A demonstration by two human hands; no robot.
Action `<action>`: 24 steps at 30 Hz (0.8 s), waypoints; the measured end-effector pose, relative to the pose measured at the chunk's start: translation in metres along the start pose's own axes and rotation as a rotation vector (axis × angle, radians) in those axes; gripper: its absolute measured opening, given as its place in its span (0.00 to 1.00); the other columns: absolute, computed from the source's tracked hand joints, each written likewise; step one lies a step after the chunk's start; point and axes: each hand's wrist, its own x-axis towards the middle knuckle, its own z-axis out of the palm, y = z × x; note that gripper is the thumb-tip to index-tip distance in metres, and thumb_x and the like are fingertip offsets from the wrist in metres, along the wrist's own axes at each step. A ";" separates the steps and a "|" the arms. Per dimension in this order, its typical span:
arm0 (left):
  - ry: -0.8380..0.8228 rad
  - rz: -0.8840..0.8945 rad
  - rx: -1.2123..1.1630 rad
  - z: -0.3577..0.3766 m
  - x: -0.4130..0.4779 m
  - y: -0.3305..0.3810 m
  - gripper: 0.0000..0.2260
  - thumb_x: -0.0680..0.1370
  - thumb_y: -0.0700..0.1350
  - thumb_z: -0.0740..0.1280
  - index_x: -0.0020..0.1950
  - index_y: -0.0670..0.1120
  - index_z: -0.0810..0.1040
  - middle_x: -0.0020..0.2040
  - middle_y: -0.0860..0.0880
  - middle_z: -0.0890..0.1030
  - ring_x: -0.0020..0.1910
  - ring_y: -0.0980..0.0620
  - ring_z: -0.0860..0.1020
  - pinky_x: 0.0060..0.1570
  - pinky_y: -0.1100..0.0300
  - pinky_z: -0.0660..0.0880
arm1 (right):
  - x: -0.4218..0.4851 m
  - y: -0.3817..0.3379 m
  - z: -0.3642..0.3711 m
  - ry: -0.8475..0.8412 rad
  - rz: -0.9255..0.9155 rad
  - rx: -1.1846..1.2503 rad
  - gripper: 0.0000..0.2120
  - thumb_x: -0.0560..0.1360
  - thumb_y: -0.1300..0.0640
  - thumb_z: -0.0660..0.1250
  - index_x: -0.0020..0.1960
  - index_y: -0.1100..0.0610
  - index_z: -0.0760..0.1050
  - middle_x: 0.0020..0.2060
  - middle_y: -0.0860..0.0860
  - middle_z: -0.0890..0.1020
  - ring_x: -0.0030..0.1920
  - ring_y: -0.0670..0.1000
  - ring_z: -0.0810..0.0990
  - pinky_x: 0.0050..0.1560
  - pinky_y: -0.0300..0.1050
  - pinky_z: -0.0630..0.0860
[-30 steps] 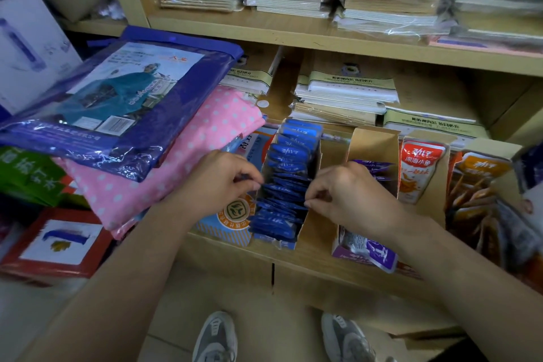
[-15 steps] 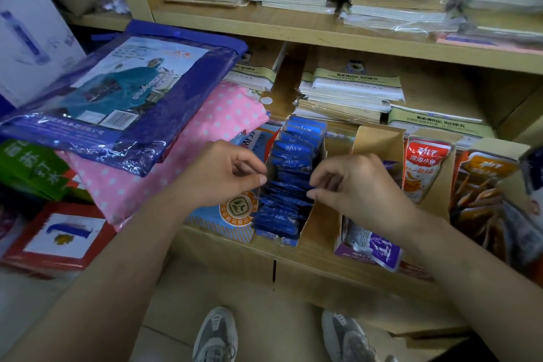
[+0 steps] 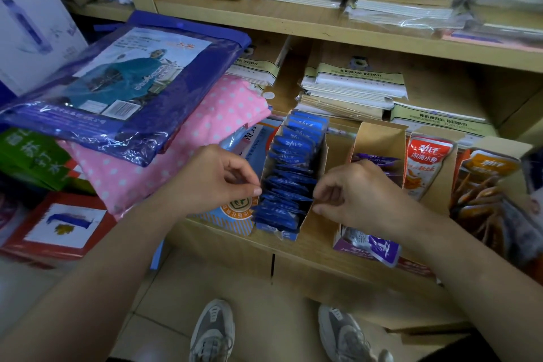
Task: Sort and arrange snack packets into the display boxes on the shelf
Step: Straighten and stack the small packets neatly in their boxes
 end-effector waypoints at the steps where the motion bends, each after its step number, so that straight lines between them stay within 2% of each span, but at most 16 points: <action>1: 0.000 0.005 0.003 0.000 -0.002 -0.001 0.05 0.69 0.36 0.80 0.42 0.43 0.87 0.37 0.50 0.86 0.37 0.51 0.85 0.41 0.64 0.80 | 0.000 0.000 0.002 -0.008 -0.014 -0.028 0.03 0.74 0.54 0.75 0.47 0.52 0.84 0.39 0.43 0.83 0.41 0.40 0.81 0.45 0.40 0.81; 4: 0.014 0.020 0.017 0.001 -0.007 -0.004 0.06 0.68 0.36 0.80 0.42 0.44 0.87 0.36 0.50 0.86 0.36 0.53 0.85 0.40 0.65 0.80 | 0.002 -0.003 0.004 0.033 -0.030 -0.036 0.03 0.76 0.54 0.73 0.48 0.52 0.85 0.40 0.43 0.84 0.41 0.40 0.81 0.48 0.42 0.81; 7: 0.041 0.022 0.028 0.005 -0.008 -0.006 0.07 0.69 0.36 0.80 0.42 0.46 0.87 0.35 0.52 0.86 0.36 0.54 0.85 0.39 0.66 0.78 | 0.003 -0.007 0.005 0.100 -0.023 -0.016 0.03 0.75 0.54 0.74 0.47 0.53 0.86 0.38 0.45 0.85 0.39 0.42 0.82 0.47 0.43 0.81; 11: 0.025 0.048 0.029 0.009 -0.008 -0.006 0.06 0.70 0.37 0.79 0.42 0.47 0.88 0.36 0.53 0.86 0.37 0.53 0.85 0.43 0.57 0.83 | 0.004 -0.013 0.012 0.170 -0.036 -0.009 0.04 0.76 0.55 0.73 0.46 0.54 0.86 0.38 0.45 0.85 0.38 0.42 0.82 0.45 0.43 0.82; 13: -0.018 0.064 0.013 0.012 -0.009 -0.004 0.05 0.71 0.37 0.79 0.43 0.46 0.88 0.37 0.53 0.86 0.38 0.53 0.85 0.45 0.55 0.83 | 0.005 -0.018 0.015 0.193 -0.037 0.009 0.03 0.76 0.56 0.74 0.46 0.54 0.86 0.38 0.46 0.85 0.38 0.42 0.83 0.45 0.42 0.82; 16: -0.031 0.072 0.047 0.013 -0.008 -0.001 0.05 0.71 0.37 0.78 0.43 0.46 0.89 0.37 0.54 0.86 0.38 0.56 0.85 0.44 0.60 0.82 | 0.007 -0.021 0.018 0.177 -0.052 0.006 0.03 0.76 0.56 0.74 0.46 0.54 0.86 0.39 0.46 0.86 0.39 0.42 0.83 0.46 0.42 0.82; 18: 0.039 0.046 0.053 0.009 -0.006 -0.006 0.05 0.72 0.36 0.77 0.43 0.46 0.88 0.37 0.55 0.86 0.38 0.57 0.85 0.42 0.64 0.80 | 0.007 -0.019 0.015 0.158 -0.026 0.019 0.03 0.76 0.56 0.74 0.47 0.54 0.86 0.39 0.45 0.86 0.39 0.41 0.83 0.46 0.38 0.81; 22: 0.119 0.021 0.043 0.009 0.000 -0.013 0.10 0.72 0.37 0.78 0.51 0.49 0.86 0.41 0.52 0.87 0.39 0.59 0.84 0.44 0.65 0.78 | 0.002 -0.016 0.011 0.133 -0.031 0.014 0.03 0.75 0.58 0.74 0.48 0.54 0.86 0.39 0.45 0.85 0.40 0.40 0.82 0.47 0.35 0.81; 24: 0.124 0.048 0.082 0.015 0.004 -0.012 0.10 0.72 0.36 0.77 0.49 0.49 0.87 0.40 0.53 0.87 0.38 0.60 0.84 0.43 0.66 0.79 | 0.002 -0.016 0.012 0.137 -0.044 -0.004 0.02 0.75 0.58 0.74 0.47 0.54 0.86 0.39 0.45 0.85 0.40 0.40 0.82 0.46 0.36 0.81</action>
